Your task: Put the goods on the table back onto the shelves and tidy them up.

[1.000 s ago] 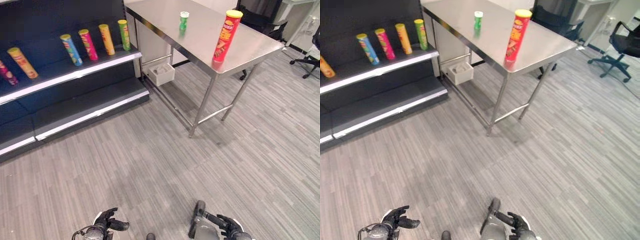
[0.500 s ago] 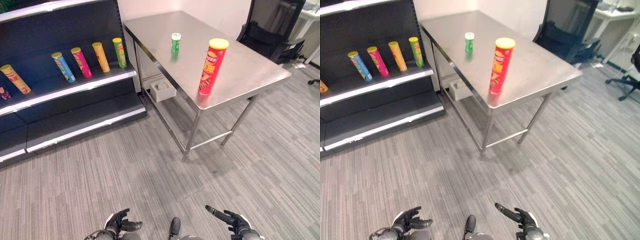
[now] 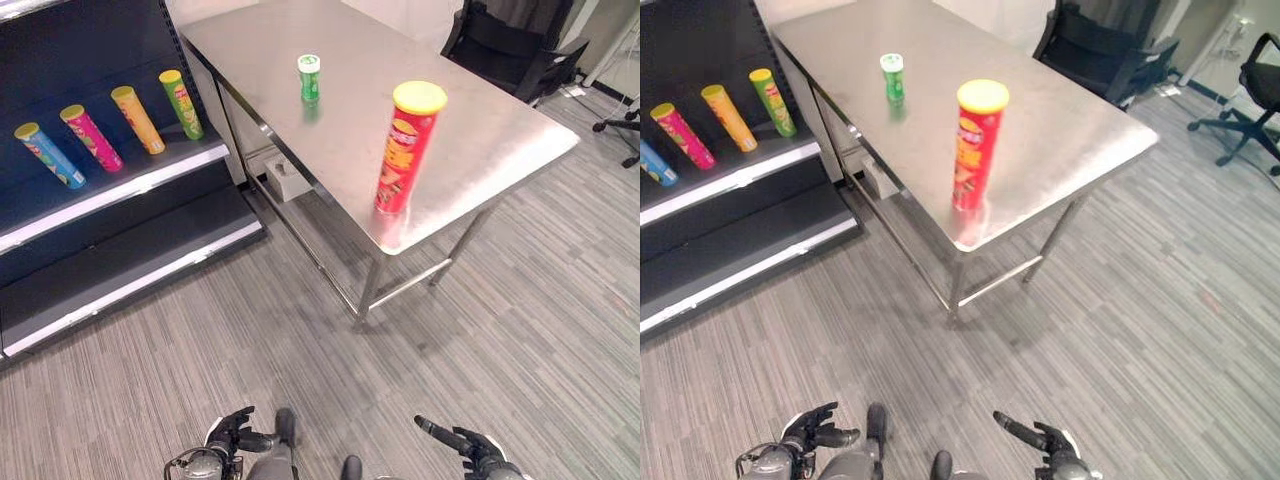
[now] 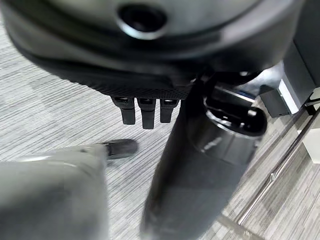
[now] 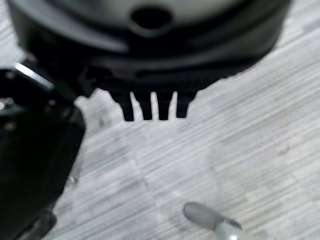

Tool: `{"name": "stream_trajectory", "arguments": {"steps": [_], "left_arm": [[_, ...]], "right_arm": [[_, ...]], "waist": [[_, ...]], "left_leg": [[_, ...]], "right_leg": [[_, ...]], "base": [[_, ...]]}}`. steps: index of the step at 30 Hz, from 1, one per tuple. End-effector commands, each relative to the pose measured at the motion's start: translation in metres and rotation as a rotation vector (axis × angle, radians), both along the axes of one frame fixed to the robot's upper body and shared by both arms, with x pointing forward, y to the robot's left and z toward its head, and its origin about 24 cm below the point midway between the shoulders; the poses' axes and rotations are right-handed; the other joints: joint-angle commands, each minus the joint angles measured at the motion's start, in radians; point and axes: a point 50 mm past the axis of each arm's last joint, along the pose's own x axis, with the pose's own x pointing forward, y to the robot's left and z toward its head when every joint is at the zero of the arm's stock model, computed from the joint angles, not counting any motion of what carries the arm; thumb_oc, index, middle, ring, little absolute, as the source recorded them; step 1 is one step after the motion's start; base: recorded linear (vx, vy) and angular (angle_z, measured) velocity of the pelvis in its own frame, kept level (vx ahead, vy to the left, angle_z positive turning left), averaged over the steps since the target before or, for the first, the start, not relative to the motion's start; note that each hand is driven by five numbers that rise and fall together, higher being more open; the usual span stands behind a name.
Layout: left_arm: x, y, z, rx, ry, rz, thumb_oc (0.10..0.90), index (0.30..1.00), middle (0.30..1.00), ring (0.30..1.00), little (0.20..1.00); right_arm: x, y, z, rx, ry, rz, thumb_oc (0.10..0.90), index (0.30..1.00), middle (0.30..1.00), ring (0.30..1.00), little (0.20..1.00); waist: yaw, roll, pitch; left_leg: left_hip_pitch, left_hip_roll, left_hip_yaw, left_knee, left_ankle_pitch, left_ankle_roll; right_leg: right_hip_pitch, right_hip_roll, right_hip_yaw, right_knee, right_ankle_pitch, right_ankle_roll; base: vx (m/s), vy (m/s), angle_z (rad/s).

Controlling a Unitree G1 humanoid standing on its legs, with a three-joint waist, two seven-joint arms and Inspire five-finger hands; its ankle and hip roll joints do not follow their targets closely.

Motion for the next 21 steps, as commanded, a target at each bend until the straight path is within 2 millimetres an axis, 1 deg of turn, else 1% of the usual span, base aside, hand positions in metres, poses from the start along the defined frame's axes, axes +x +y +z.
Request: {"name": "stream_trajectory", "arguments": {"steps": [1, 2, 3, 4, 6, 7, 8, 9, 10, 11, 12, 13, 14, 15, 16, 17, 19, 20, 21], "left_arm": [[-0.002, 0.014, 0.003, 0.07, -0.008, -0.02, 0.8, 0.9, 0.9, 0.9, 0.9], [-0.006, 0.017, 0.001, 0.076, 0.011, -0.009, 0.8, 0.9, 0.9, 0.9, 0.9], [-0.015, 0.03, 0.001, 0.107, 0.042, 0.016, 0.8, 0.9, 0.9, 0.9, 0.9], [-0.017, 0.035, 0.001, 0.118, 0.047, 0.022, 0.8, 0.9, 0.9, 0.9, 0.9], [-0.017, 0.043, 0.004, 0.142, 0.041, 0.021, 0.8, 0.9, 0.9, 0.9, 0.9], [-0.017, 0.042, 0.004, 0.142, 0.042, 0.02, 0.8, 0.9, 0.9, 0.9, 0.9], [-0.017, 0.045, 0.005, 0.151, 0.039, 0.014, 0.8, 0.9, 0.9, 0.9, 0.9], [-0.017, 0.046, 0.006, 0.156, 0.034, 0.013, 0.8, 0.9, 0.9, 0.9, 0.9], [-0.015, 0.046, 0.007, 0.158, 0.021, 0.006, 0.8, 0.9, 0.9, 0.9, 0.9], [-0.014, 0.044, 0.008, 0.151, 0.008, 0.003, 0.8, 0.9, 0.9, 0.9, 0.9], [-0.012, 0.043, 0.008, 0.15, 0.003, -0.003, 0.8, 0.9, 0.9, 0.9, 0.9], [-0.013, 0.042, 0.008, 0.148, -0.001, -0.009, 0.8, 0.9, 0.9, 0.9, 0.9], [-0.012, 0.042, 0.008, 0.146, 0.0, -0.017, 0.8, 0.9, 0.9, 0.9, 0.9], [-0.012, 0.041, 0.008, 0.146, -0.001, -0.016, 0.8, 0.9, 0.9, 0.9, 0.9], [-0.011, 0.042, 0.009, 0.144, -0.007, -0.019, 0.8, 0.9, 0.9, 0.9, 0.9], [-0.011, 0.042, 0.01, 0.138, -0.013, -0.036, 0.8, 0.9, 0.9, 0.9, 0.9], [-0.012, 0.042, 0.011, 0.135, -0.017, -0.058, 0.8, 0.9, 0.9, 0.9, 0.9], [-0.013, 0.042, 0.011, 0.132, -0.016, -0.069, 0.8, 0.9, 0.9, 0.9, 0.9], [-0.013, 0.042, 0.01, 0.131, -0.015, -0.069, 0.8, 0.9, 0.9, 0.9, 0.9]], "right_arm": [[0.001, -0.007, 0.003, -0.023, -0.019, -0.019, 0.8, 0.9, 0.9, 0.9, 0.9], [-0.001, -0.009, 0.002, -0.022, -0.014, -0.037, 0.8, 0.9, 0.9, 0.9, 0.9], [0.0, -0.025, 0.008, -0.04, -0.044, -0.155, 0.8, 0.9, 0.9, 0.9, 0.9], [0.001, -0.034, 0.012, -0.054, -0.072, -0.207, 0.8, 0.9, 0.9, 0.9, 0.9], [0.01, -0.065, 0.033, -0.112, -0.181, -0.317, 0.8, 0.9, 0.9, 0.9, 0.9], [0.01, -0.065, 0.033, -0.113, -0.18, -0.318, 0.8, 0.9, 0.9, 0.9, 0.9], [0.016, -0.084, 0.05, -0.162, -0.261, -0.359, 0.8, 0.9, 0.9, 0.9, 0.9], [0.02, -0.102, 0.068, -0.219, -0.341, -0.383, 0.8, 0.9, 0.9, 0.9, 0.9], [0.035, -0.134, 0.115, -0.354, -0.523, -0.39, 0.8, 0.9, 0.9, 0.9, 0.9], [0.053, -0.159, 0.181, -0.504, -0.755, -0.35, 0.8, 0.9, 0.9, 0.9, 0.9], [0.058, -0.161, 0.196, -0.536, -0.811, -0.334, 0.8, 0.9, 0.9, 0.9, 0.9], [0.067, -0.165, 0.227, -0.585, -0.918, -0.293, 0.8, 0.9, 0.9, 0.9, 0.9], [0.076, -0.165, 0.254, -0.62, -1.001, -0.249, 0.8, 0.9, 0.9, 0.9, 0.9], [0.076, -0.165, 0.254, -0.62, -1.002, -0.249, 0.8, 0.9, 0.9, 0.9, 0.9], [0.085, -0.16, 0.278, -0.634, -1.09, -0.19, 0.8, 0.9, 0.9, 0.9, 0.9], [0.099, -0.143, 0.326, -0.648, -1.264, -0.043, 0.8, 0.9, 0.9, 0.9, 0.9], [0.107, -0.119, 0.358, -0.615, -1.407, 0.105, 0.8, 0.9, 0.9, 0.9, 0.9], [0.109, -0.11, 0.37, -0.59, -1.452, 0.166, 0.8, 0.9, 0.9, 0.9, 0.9], [0.109, -0.11, 0.371, -0.589, -1.452, 0.168, 0.8, 0.9, 0.9, 0.9, 0.9]], "waist": [[0.055, -0.009, -0.045], [0.056, -0.014, -0.047], [0.048, -0.026, -0.053], [0.043, -0.028, -0.053], [0.035, -0.035, -0.052], [0.037, -0.034, -0.052], [0.031, -0.037, -0.052], [0.024, -0.039, -0.054], [0.01, -0.042, -0.051], [-0.002, -0.048, -0.056], [-0.003, -0.049, -0.058], [-0.004, -0.052, -0.061], [-0.003, -0.055, -0.064], [-0.002, -0.054, -0.065], [-0.001, -0.056, -0.07], [0.003, -0.06, -0.078], [0.006, -0.063, -0.089], [0.011, -0.065, -0.094], [0.009, -0.064, -0.094]], "left_leg": [[-0.007, 0.003, 0.039, 0.023, -0.072, -0.032], [0.006, -0.002, 0.055, 0.023, -0.085, -0.025], [0.026, -0.012, 0.085, 0.02, -0.11, -0.01], [0.031, -0.015, 0.096, 0.018, -0.116, -0.006], [0.038, -0.019, 0.116, 0.015, -0.126, 0.0], [0.039, -0.019, 0.117, 0.015, -0.127, 0.0], [0.044, -0.023, 0.125, 0.013, -0.133, 0.003], [0.046, -0.024, 0.132, 0.012, -0.137, 0.004], [0.056, -0.027, 0.14, 0.011, -0.146, 0.007], [0.064, -0.027, 0.146, 0.008, -0.153, 0.009], [0.063, -0.026, 0.149, 0.008, -0.151, 0.01], [0.07, -0.025, 0.15, 0.008, -0.157, 0.009], [0.074, -0.024, 0.15, 0.008, -0.158, 0.007], [0.07, -0.023, 0.15, 0.008, -0.155, 0.007], [0.07, -0.021, 0.151, 0.008, -0.155, 0.005], [0.082, -0.017, 0.149, 0.008, -0.16, 0.001], [0.082, -0.012, 0.149, 0.008, -0.156, -0.003], [0.086, -0.009, 0.147, 0.008, -0.157, -0.006], [0.086, -0.009, 0.146, 0.008, -0.157, -0.006]], "right_leg": [[-0.077, -0.169, 0.025, 0.005, 0.034, 0.151], [-0.077, -0.181, 0.029, 0.005, 0.045, 0.158], [-0.091, -0.203, 0.047, 0.012, 0.065, 0.178], [-0.098, -0.209, 0.053, 0.015, 0.072, 0.184], [-0.113, -0.221, 0.061, 0.018, 0.083, 0.197], [-0.112, -0.221, 0.062, 0.018, 0.083, 0.197], [-0.115, -0.226, 0.066, 0.017, 0.088, 0.202], [-0.12, -0.229, 0.066, 0.018, 0.091, 0.207], [-0.122, -0.235, 0.07, 0.021, 0.094, 0.214], [-0.126, -0.237, 0.076, 0.021, 0.1, 0.218], [-0.13, -0.237, 0.076, 0.019, 0.105, 0.217], [-0.125, -0.236, 0.075, 0.015, 0.104, 0.219], [-0.124, -0.236, 0.075, 0.014, 0.104, 0.218], [-0.128, -0.236, 0.076, 0.013, 0.108, 0.217], [-0.129, -0.235, 0.075, 0.012, 0.108, 0.217], [-0.119, -0.233, 0.069, 0.01, 0.101, 0.217], [-0.118, -0.231, 0.064, 0.006, 0.103, 0.216], [-0.114, -0.23, 0.06, 0.005, 0.1, 0.215], [-0.113, -0.23, 0.059, 0.005, 0.1, 0.215]], "base": [[0.04, 0.111, -0.31], [0.05, 0.206, -0.32], [0.06, 0.244, -0.12], [0.03, 0.239, -0.22], [-0.01, 0.108, -0.44], [0.0, 0.082, -0.54], [0.01, 0.074, -0.46], [0.01, 0.135, -0.24], [0.02, 0.131, -0.25], [0.01, 0.097, -0.29], [0.02, 0.036, -0.28], [0.02, -0.003, -0.17], [0.02, -0.005, -0.11], [0.01, -0.016, -0.13], [0.04, -0.033, -0.14], [0.05, -0.046, -0.16], [0.05, -0.049, -0.11], [0.03, -0.034, -0.04], [0.03, -0.033, 0.03]]}}
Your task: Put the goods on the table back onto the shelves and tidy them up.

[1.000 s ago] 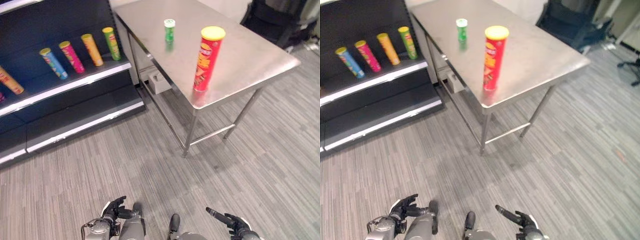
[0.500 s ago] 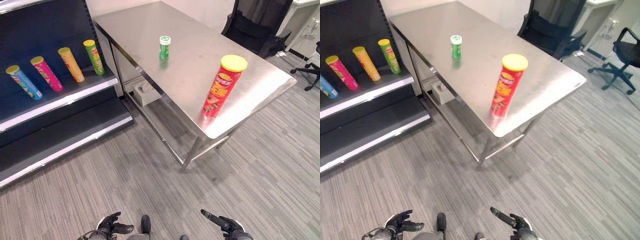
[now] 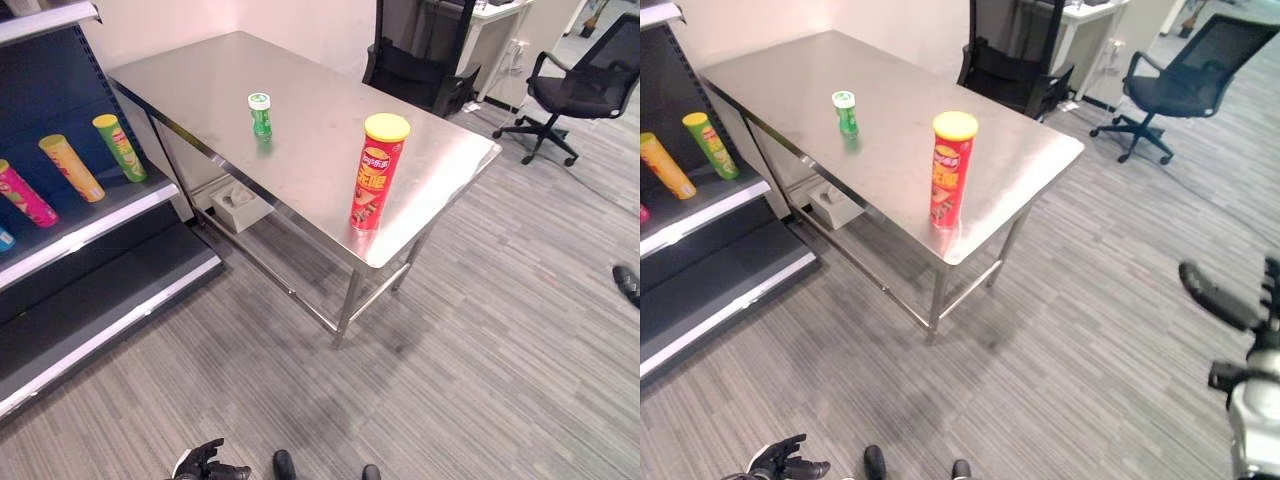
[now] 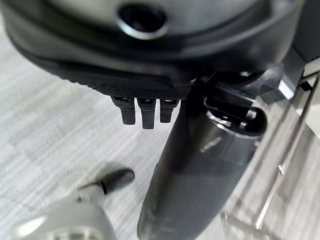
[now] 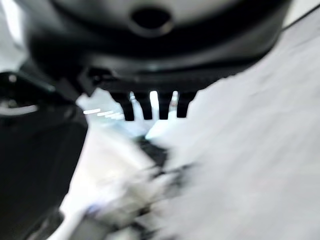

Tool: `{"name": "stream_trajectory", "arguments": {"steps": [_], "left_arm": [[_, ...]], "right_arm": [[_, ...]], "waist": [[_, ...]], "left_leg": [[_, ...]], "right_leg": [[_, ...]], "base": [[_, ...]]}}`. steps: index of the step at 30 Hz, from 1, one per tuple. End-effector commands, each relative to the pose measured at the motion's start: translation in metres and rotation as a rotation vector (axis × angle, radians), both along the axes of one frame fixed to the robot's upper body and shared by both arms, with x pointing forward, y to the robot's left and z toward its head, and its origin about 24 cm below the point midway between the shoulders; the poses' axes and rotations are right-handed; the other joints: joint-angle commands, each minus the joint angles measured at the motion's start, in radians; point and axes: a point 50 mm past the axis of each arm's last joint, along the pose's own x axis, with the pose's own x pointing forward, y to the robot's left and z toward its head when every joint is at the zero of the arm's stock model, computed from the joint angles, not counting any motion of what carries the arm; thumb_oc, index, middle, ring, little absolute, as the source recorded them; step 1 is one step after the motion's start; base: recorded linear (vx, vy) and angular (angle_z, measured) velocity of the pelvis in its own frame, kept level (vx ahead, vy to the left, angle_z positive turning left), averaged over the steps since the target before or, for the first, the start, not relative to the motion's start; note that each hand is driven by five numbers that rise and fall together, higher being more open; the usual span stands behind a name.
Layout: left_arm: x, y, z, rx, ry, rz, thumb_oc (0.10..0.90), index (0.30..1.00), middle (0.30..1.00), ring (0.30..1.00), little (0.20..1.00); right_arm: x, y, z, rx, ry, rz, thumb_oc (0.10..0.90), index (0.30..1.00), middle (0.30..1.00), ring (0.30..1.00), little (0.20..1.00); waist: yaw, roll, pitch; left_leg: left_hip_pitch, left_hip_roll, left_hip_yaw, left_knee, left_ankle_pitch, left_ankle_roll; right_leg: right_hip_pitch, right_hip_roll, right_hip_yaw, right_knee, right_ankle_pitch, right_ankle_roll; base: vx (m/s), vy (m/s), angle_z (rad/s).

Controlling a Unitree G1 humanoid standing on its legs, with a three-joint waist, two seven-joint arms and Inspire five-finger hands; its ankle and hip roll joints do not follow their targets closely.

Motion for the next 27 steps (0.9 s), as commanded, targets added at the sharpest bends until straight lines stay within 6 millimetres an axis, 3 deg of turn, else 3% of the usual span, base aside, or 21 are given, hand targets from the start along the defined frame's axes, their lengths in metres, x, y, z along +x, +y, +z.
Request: {"name": "stream_trajectory", "arguments": {"steps": [1, 6, 14, 16, 27], "left_arm": [[0.021, 0.007, 0.009, 0.035, -0.072, -0.083, 0.8, 0.9, 0.9, 0.9, 0.9], [0.004, 0.0, 0.003, 0.006, -0.015, -0.141, 0.8, 0.9, 0.9, 0.9, 0.9], [-0.005, -0.003, -0.001, 0.0, 0.014, -0.137, 0.8, 0.9, 0.9, 0.9, 0.9], [-0.007, -0.005, -0.002, 0.001, 0.02, -0.13, 0.8, 0.9, 0.9, 0.9, 0.9], [-0.015, -0.002, -0.004, 0.012, 0.056, -0.125, 0.8, 0.9, 0.9, 0.9, 0.9]], "right_arm": [[0.025, 0.032, 0.079, -0.16, -0.246, 0.262, 0.8, 0.9, 0.9, 0.9, 0.9], [0.05, 0.062, 0.107, -0.194, -0.247, 0.467, 0.8, 0.9, 0.9, 0.9, 0.9], [0.076, 0.076, 0.115, -0.174, -0.239, 0.515, 0.8, 0.9, 0.9, 0.9, 0.9], [0.091, 0.08, 0.122, -0.244, -0.177, 0.494, 0.8, 0.9, 0.9, 0.9, 0.9], [0.114, 0.077, 0.135, -0.318, -0.067, 0.443, 0.8, 0.9, 0.9, 0.9, 0.9]], "waist": [[0.073, 0.009, -0.024], [0.109, 0.001, -0.04], [0.145, 0.0, -0.051], [0.158, -0.008, -0.052], [0.193, -0.034, -0.046]], "left_leg": [[0.048, 0.066, -0.021, 0.011, -0.088, -0.078], [0.057, 0.078, -0.035, 0.011, -0.085, -0.093], [0.054, 0.081, -0.061, 0.011, -0.075, -0.104], [0.046, 0.084, -0.079, 0.011, -0.068, -0.109], [0.029, 0.085, -0.117, 0.011, -0.06, -0.117]], "right_leg": [[-0.034, -0.06, -0.047, 0.006, 0.039, 0.084], [-0.012, -0.051, -0.075, 0.006, 0.027, 0.079], [0.007, -0.044, -0.102, 0.006, 0.02, 0.07], [0.012, -0.038, -0.115, 0.006, 0.015, 0.063], [0.024, -0.031, -0.155, 0.006, 0.006, 0.059]], "base": [[0.03, -0.047, 0.07], [0.04, -0.067, 0.2], [0.02, -0.045, 0.16], [0.04, -0.054, 0.1], [0.01, -0.022, 0.18]]}}
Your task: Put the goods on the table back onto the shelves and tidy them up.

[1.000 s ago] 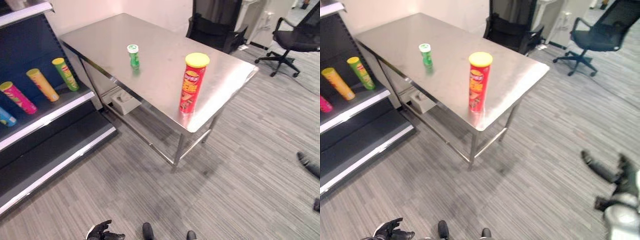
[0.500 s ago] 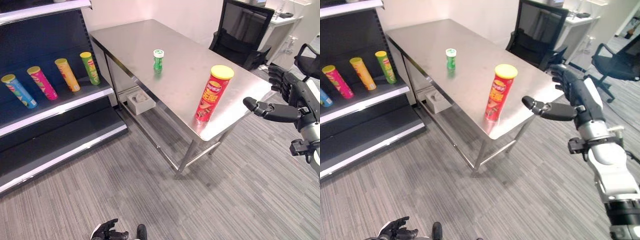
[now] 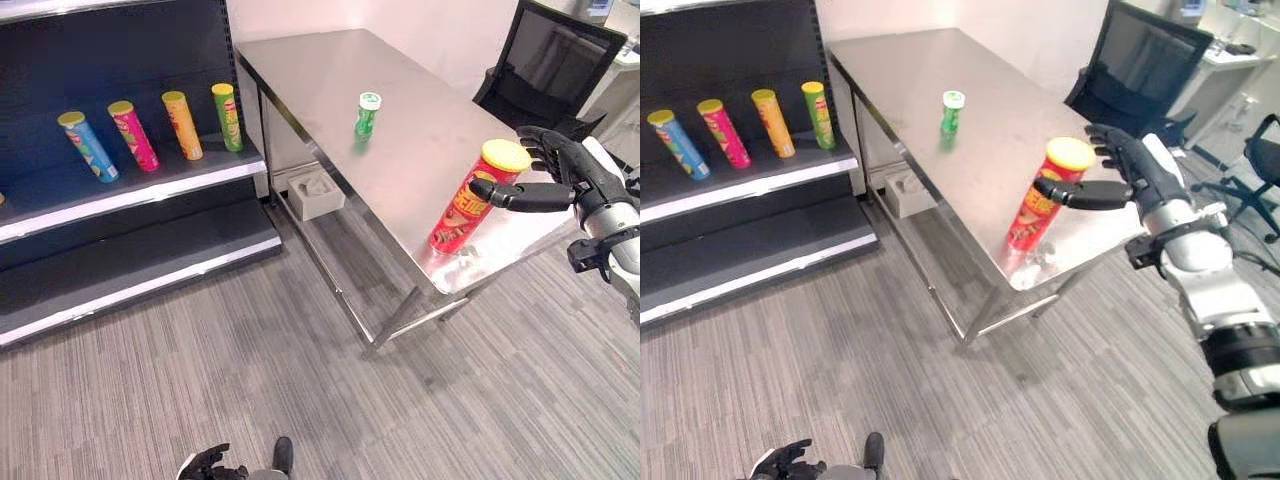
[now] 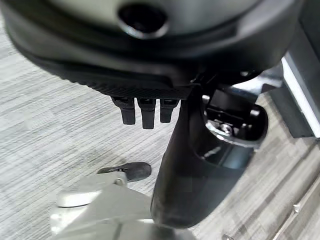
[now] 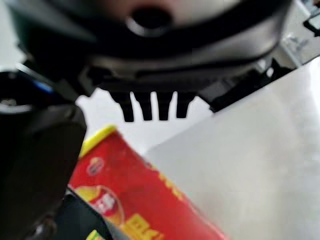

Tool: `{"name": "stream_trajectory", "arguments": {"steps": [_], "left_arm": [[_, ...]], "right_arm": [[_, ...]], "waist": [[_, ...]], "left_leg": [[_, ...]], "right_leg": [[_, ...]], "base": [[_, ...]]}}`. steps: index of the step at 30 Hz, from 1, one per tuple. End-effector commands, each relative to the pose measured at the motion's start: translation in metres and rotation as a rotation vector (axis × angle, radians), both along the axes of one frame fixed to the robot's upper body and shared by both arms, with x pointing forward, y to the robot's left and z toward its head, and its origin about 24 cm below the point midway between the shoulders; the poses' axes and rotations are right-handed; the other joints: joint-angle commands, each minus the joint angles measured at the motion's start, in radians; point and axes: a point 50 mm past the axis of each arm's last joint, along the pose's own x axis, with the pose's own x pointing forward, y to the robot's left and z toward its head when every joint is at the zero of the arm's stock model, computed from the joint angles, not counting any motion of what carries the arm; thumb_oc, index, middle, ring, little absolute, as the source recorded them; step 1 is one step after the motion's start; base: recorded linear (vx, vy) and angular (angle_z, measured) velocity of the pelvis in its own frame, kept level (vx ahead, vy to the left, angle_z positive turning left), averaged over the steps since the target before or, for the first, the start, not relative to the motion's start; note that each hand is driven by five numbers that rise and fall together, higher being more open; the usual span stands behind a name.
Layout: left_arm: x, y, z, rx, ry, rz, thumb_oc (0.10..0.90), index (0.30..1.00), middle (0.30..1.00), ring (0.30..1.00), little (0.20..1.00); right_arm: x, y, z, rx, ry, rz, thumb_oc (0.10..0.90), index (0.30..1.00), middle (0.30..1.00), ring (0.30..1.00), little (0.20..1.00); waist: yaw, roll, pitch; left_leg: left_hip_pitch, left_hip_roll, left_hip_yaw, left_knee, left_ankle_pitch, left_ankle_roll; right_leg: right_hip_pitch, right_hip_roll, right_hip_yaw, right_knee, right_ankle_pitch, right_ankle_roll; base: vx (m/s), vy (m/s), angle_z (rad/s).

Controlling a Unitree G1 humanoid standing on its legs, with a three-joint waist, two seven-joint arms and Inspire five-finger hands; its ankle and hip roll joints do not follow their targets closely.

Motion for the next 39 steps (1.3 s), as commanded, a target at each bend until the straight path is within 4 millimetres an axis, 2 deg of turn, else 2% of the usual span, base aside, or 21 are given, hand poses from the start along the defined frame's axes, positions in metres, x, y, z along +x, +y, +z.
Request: {"name": "stream_trajectory", "arguments": {"steps": [1, 18, 19, 20, 21, 32, 39], "left_arm": [[-0.005, -0.004, -0.002, 0.008, 0.025, -0.063, 0.8, 0.9, 0.9, 0.9, 0.9], [-0.003, -0.001, -0.001, 0.019, 0.01, -0.06, 0.8, 0.9, 0.9, 0.9, 0.9], [-0.004, -0.001, -0.001, 0.018, 0.01, -0.057, 0.8, 0.9, 0.9, 0.9, 0.9], [-0.004, -0.002, -0.001, 0.019, 0.01, -0.058, 0.8, 0.9, 0.9, 0.9, 0.9], [-0.004, -0.002, -0.001, 0.018, 0.009, -0.058, 0.8, 0.9, 0.9, 0.9, 0.9], [-0.006, -0.001, -0.001, 0.033, 0.021, -0.046, 0.8, 0.9, 0.9, 0.9, 0.9], [-0.003, 0.001, 0.0, 0.042, 0.01, -0.034, 0.8, 0.9, 0.9, 0.9, 0.9]], "right_arm": [[-0.004, 0.001, 0.072, -0.073, -0.23, -0.001, 0.8, 0.9, 0.9, 0.9, 0.9], [0.006, 0.003, 0.064, -0.166, -0.138, -0.025, 0.8, 0.9, 0.9, 0.9, 0.9], [0.007, 0.003, 0.062, -0.139, -0.152, -0.029, 0.499, 0.448, 0.448, 0.448, 0.448], [0.007, 0.003, 0.062, -0.126, -0.166, -0.034, 0.42, 0.331, 0.331, 0.331, 0.331], [0.007, 0.003, 0.062, -0.112, -0.179, -0.037, 0.4, 0.3, 0.3, 0.3, 0.3], [0.003, 0.004, 0.064, -0.057, -0.292, -0.086, 0.4, 0.3, 0.3, 0.3, 0.3], [-0.01, 0.012, 0.072, -0.056, -0.408, -0.068, 0.4, 0.3, 0.3, 0.3, 0.3]], "waist": [[0.023, -0.003, -0.053], [0.031, -0.009, -0.045], [0.031, -0.005, -0.044], [0.03, -0.004, -0.043], [0.031, -0.003, -0.043], [0.04, 0.001, -0.046], [0.033, 0.007, -0.051]], "left_leg": [[0.064, 0.1, 0.022, 0.006, -0.083, -0.1], [0.06, 0.097, 0.013, 0.006, -0.088, -0.099], [0.062, 0.096, 0.012, 0.006, -0.091, -0.098], [0.062, 0.095, 0.012, 0.006, -0.092, -0.097], [0.063, 0.094, 0.012, 0.006, -0.092, -0.097], [0.068, 0.093, 0.006, 0.006, -0.098, -0.092], [0.077, 0.094, 0.003, 0.006, -0.104, -0.091]], "right_leg": [[-0.014, -0.041, -0.008, 0.006, 0.023, 0.072], [-0.019, -0.045, -0.014, 0.006, 0.025, 0.074], [-0.018, -0.046, -0.013, 0.006, 0.022, 0.075], [-0.019, -0.046, -0.013, 0.006, 0.023, 0.075], [-0.018, -0.046, -0.014, 0.006, 0.022, 0.075], [-0.012, -0.047, -0.016, 0.006, 0.018, 0.073], [-0.005, -0.046, -0.019, 0.006, 0.014, 0.071]], "base": [[0.01, 0.0, 0.19], [0.0, 0.001, 0.01], [0.0, 0.0, 0.0], [0.0, 0.0, 0.0], [0.0, 0.0, 0.0], [0.0, 0.0, 0.0], [0.0, -0.007, 0.0]]}}
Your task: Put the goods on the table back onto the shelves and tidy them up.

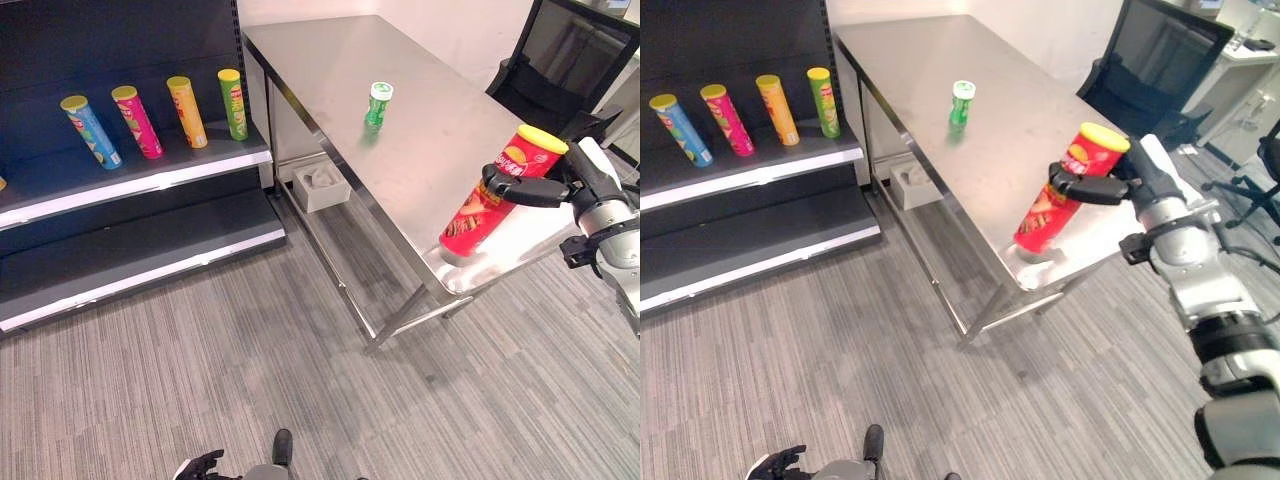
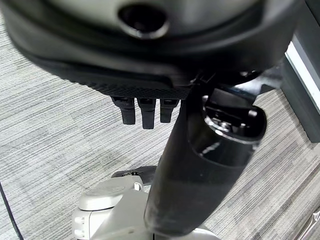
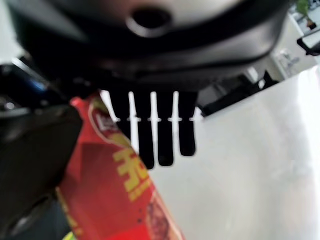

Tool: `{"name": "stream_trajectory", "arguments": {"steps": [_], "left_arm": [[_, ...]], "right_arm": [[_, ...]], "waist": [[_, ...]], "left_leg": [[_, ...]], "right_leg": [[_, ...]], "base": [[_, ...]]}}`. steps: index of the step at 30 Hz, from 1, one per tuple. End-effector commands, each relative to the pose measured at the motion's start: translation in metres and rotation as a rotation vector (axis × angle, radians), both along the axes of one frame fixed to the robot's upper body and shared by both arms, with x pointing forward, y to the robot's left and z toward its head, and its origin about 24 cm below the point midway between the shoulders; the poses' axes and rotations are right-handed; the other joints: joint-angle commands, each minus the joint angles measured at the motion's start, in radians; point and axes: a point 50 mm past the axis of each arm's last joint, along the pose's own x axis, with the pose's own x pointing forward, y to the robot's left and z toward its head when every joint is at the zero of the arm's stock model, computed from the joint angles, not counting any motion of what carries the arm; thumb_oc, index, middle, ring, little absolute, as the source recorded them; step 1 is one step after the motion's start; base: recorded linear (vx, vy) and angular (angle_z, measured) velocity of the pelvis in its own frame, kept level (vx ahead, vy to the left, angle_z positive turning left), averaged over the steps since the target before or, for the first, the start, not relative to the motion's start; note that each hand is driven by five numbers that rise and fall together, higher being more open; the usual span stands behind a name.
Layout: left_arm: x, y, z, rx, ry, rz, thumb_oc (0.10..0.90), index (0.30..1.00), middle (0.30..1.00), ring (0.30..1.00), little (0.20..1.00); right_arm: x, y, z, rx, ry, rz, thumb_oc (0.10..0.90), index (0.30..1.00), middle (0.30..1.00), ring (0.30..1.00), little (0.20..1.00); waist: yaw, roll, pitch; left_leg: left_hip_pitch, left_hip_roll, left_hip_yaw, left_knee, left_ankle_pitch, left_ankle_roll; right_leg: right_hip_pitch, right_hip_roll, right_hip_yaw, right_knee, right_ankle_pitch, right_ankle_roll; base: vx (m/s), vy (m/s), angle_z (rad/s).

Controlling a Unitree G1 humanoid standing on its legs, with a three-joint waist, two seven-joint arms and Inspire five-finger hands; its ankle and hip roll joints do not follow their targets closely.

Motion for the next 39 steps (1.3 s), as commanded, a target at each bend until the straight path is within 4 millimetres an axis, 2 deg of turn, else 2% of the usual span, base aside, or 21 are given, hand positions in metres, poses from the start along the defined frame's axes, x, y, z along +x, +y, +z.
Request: {"name": "stream_trajectory", "arguments": {"steps": [1, 8, 14, 15, 17, 18, 20, 21, 22, 23, 24, 26, 27, 29, 30, 31, 34, 36, 37, 38, 39], "left_arm": [[0.005, -0.002, 0.001, 0.021, -0.016, -0.042, 0.8, 0.9, 0.9, 0.9, 0.9], [0.009, 0.001, 0.005, 0.019, -0.048, -0.033, 0.8, 0.9, 0.9, 0.9, 0.9], [0.01, 0.002, 0.007, 0.011, -0.062, -0.028, 0.8, 0.9, 0.9, 0.9, 0.9], [0.014, 0.004, 0.012, 0.006, -0.105, -0.013, 0.8, 0.9, 0.9, 0.9, 0.9], [0.019, 0.004, 0.014, 0.001, -0.129, -0.008, 0.8, 0.9, 0.9, 0.9, 0.9], [0.025, 0.001, 0.016, -0.009, -0.152, -0.017, 0.8, 0.9, 0.9, 0.9, 0.9], [0.026, -0.001, 0.016, -0.014, -0.159, -0.014, 0.8, 0.9, 0.9, 0.9, 0.9], [0.025, -0.001, 0.016, -0.014, -0.158, -0.015, 0.8, 0.9, 0.9, 0.9, 0.9], [0.028, 0.001, 0.017, -0.001, -0.166, -0.012, 0.8, 0.9, 0.9, 0.9, 0.9], [0.028, 0.001, 0.017, -0.001, -0.166, -0.012, 0.8, 0.9, 0.9, 0.9, 0.9], [0.032, 0.005, 0.019, 0.019, -0.179, -0.02, 0.8, 0.9, 0.9, 0.9, 0.9], [0.034, 0.005, 0.02, 0.025, -0.183, -0.026, 0.8, 0.9, 0.9, 0.9, 0.9], [0.033, 0.003, 0.018, 0.021, -0.167, -0.049, 0.8, 0.9, 0.9, 0.9, 0.9], [0.036, 0.003, 0.019, 0.037, -0.157, -0.092, 0.8, 0.9, 0.9, 0.9, 0.9], [0.036, 0.004, 0.019, 0.038, -0.157, -0.094, 0.8, 0.9, 0.9, 0.9, 0.9], [0.041, 0.009, 0.022, 0.064, -0.165, -0.11, 0.8, 0.9, 0.9, 0.9, 0.9], [0.046, 0.018, 0.027, 0.092, -0.182, -0.105, 0.8, 0.9, 0.9, 0.9, 0.9], [0.049, 0.025, 0.032, 0.123, -0.186, -0.115, 0.8, 0.9, 0.9, 0.9, 0.9], [0.049, 0.028, 0.032, 0.122, -0.192, -0.096, 0.8, 0.9, 0.9, 0.9, 0.9], [0.049, 0.027, 0.032, 0.122, -0.192, -0.096, 0.8, 0.9, 0.9, 0.9, 0.9], [0.05, 0.026, 0.032, 0.115, -0.192, -0.1, 0.8, 0.9, 0.9, 0.9, 0.9]], "right_arm": [[-0.021, 0.021, 0.078, -0.016, -0.423, 0.062, 0.4, 0.3, 0.3, 0.3, 0.3], [-0.053, 0.043, 0.093, 0.009, -0.632, 0.165, 0.4, 0.3, 0.3, 0.3, 0.3], [-0.061, 0.055, 0.096, 0.003, -0.675, 0.223, 0.4, 0.3, 0.3, 0.3, 0.3], [-0.07, 0.074, 0.108, -0.008, -0.748, 0.329, 0.4, 0.3, 0.3, 0.3, 0.3], [-0.074, 0.075, 0.113, -0.032, -0.766, 0.337, 0.4, 0.3, 0.3, 0.3, 0.3], [-0.077, 0.075, 0.117, -0.071, -0.772, 0.326, 0.4, 0.3, 0.3, 0.3, 0.3], [-0.078, 0.072, 0.116, -0.085, -0.763, 0.312, 0.4, 0.3, 0.3, 0.3, 0.3], [-0.078, 0.072, 0.116, -0.085, -0.762, 0.312, 0.4, 0.3, 0.3, 0.3, 0.3], [-0.079, 0.071, 0.116, -0.095, -0.764, 0.306, 0.4, 0.3, 0.3, 0.3, 0.3], [-0.079, 0.071, 0.117, -0.095, -0.764, 0.306, 0.4, 0.3, 0.3, 0.3, 0.3], [-0.08, 0.068, 0.116, -0.133, -0.753, 0.281, 0.4, 0.3, 0.3, 0.3, 0.3], [-0.082, 0.066, 0.115, -0.149, -0.746, 0.266, 0.4, 0.3, 0.3, 0.3, 0.3], [-0.085, 0.058, 0.103, -0.165, -0.702, 0.227, 0.4, 0.3, 0.3, 0.3, 0.3], [-0.088, 0.053, 0.098, -0.183, -0.681, 0.192, 0.4, 0.3, 0.3, 0.3, 0.3], [-0.089, 0.053, 0.097, -0.183, -0.681, 0.19, 0.4, 0.3, 0.3, 0.3, 0.3], [-0.087, 0.056, 0.092, -0.166, -0.675, 0.2, 0.4, 0.3, 0.3, 0.3, 0.3], [-0.083, 0.064, 0.091, -0.15, -0.684, 0.219, 0.4, 0.3, 0.3, 0.3, 0.3], [-0.08, 0.066, 0.087, -0.14, -0.667, 0.23, 0.4, 0.3, 0.3, 0.3, 0.3], [-0.081, 0.067, 0.085, -0.136, -0.662, 0.243, 0.4, 0.3, 0.3, 0.3, 0.3], [-0.081, 0.067, 0.085, -0.136, -0.662, 0.243, 0.4, 0.3, 0.3, 0.3, 0.3], [-0.08, 0.069, 0.084, -0.127, -0.657, 0.256, 0.4, 0.3, 0.3, 0.3, 0.3]], "waist": [[0.03, 0.005, -0.069], [0.034, 0.014, -0.08], [0.044, 0.019, -0.075], [0.072, 0.031, -0.036], [0.079, 0.032, -0.007], [0.077, 0.034, 0.01], [0.067, 0.037, 0.002], [0.066, 0.038, 0.002], [0.055, 0.037, 0.003], [0.054, 0.038, 0.003], [0.038, 0.041, 0.004], [0.028, 0.046, 0.0], [0.007, 0.078, -0.044], [0.004, 0.072, -0.059], [0.005, 0.067, -0.058], [0.007, 0.056, -0.048], [0.011, 0.05, -0.038], [0.001, 0.058, -0.026], [-0.019, 0.08, -0.009], [-0.019, 0.08, -0.008], [-0.028, 0.079, 0.005]], "left_leg": [[0.085, 0.099, 0.017, 0.005, -0.113, -0.096], [0.088, 0.116, 0.002, 0.005, -0.104, -0.106], [0.07, 0.129, -0.02, 0.005, -0.082, -0.118], [0.008, 0.142, -0.072, 0.007, -0.029, -0.139], [-0.054, 0.142, -0.073, 0.052, -0.01, -0.149], [-0.092, 0.168, -0.028, 0.088, -0.002, -0.151], [-0.081, 0.236, -0.023, 0.08, 0.009, -0.165], [-0.079, 0.238, -0.024, 0.076, 0.01, -0.166], [-0.074, 0.298, -0.019, 0.057, 0.036, -0.181], [-0.072, 0.3, -0.02, 0.052, 0.039, -0.183], [-0.075, 0.369, 0.008, 0.023, 0.067, -0.196], [-0.079, 0.392, 0.028, 0.016, 0.075, -0.204], [-0.069, 0.38, 0.072, 0.005, 0.053, -0.225], [-0.064, 0.324, 0.076, 0.011, 0.018, -0.213], [-0.064, 0.318, 0.077, 0.011, 0.017, -0.21], [-0.054, 0.249, 0.084, 0.026, -0.029, -0.167], [-0.036, 0.182, 0.111, 0.021, -0.057, -0.123], [-0.021, 0.141, 0.106, 0.015, -0.075, -0.096], [0.013, 0.105, 0.085, 0.005, -0.087, -0.075], [0.013, 0.105, 0.085, 0.005, -0.087, -0.075], [0.025, 0.084, 0.067, 0.005, -0.095, -0.065]], "right_leg": [[-0.003, -0.043, -0.008, 0.006, 0.011, 0.07], [0.009, -0.024, -0.01, 0.006, -0.013, 0.054], [0.004, -0.007, -0.017, 0.006, -0.025, 0.043], [-0.016, 0.019, -0.032, 0.006, -0.039, 0.027], [-0.017, 0.011, -0.067, 0.006, -0.039, 0.025], [-0.018, -0.005, -0.107, 0.006, -0.032, 0.026], [-0.018, -0.024, -0.138, 0.006, -0.015, 0.039], [-0.016, -0.023, -0.139, 0.006, -0.015, 0.039], [-0.019, -0.05, -0.149, 0.006, -0.008, 0.051], [-0.018, -0.047, -0.15, 0.006, -0.009, 0.051], [-0.019, -0.078, -0.164, 0.006, -0.008, 0.069], [-0.017, -0.09, -0.172, 0.006, -0.007, 0.077], [0.002, -0.144, -0.201, 0.011, 0.021, 0.105], [0.013, -0.227, -0.227, 0.034, 0.071, 0.129], [0.013, -0.235, -0.228, 0.036, 0.072, 0.132], [-0.018, -0.33, -0.221, 0.12, 0.182, 0.144], [-0.063, -0.401, -0.205, 0.2, 0.232, 0.133], [-0.103, -0.37, -0.134, 0.281, 0.194, 0.102], [-0.16, -0.226, -0.06, 0.305, 0.064, 0.054], [-0.16, -0.226, -0.06, 0.306, 0.064, 0.054], [-0.191, -0.134, -0.042, 0.243, 0.024, 0.037]], "base": [[0.0, -0.077, 0.01], [-0.01, -0.081, 0.04], [-0.06, -0.086, 0.22], [-0.31, -0.196, 0.15], [-0.27, -0.083, 0.48], [-0.12, 0.144, 0.95], [-0.04, 0.192, 1.03], [0.02, 0.268, 0.68], [0.0, 0.185, 0.38], [0.01, 0.411, 0.27], [0.01, 0.363, 0.39], [0.08, 0.49, 0.81], [0.21, 0.674, 0.83], [0.19, 0.625, 0.82], [0.11, 0.496, 0.88], [0.05, 0.326, 0.47], [0.07, 0.553, -0.15], [0.12, 0.419, 0.28], [0.14, 0.308, 0.57], [0.23, 0.404, 0.98], [0.14, 0.134, 0.73]]}}
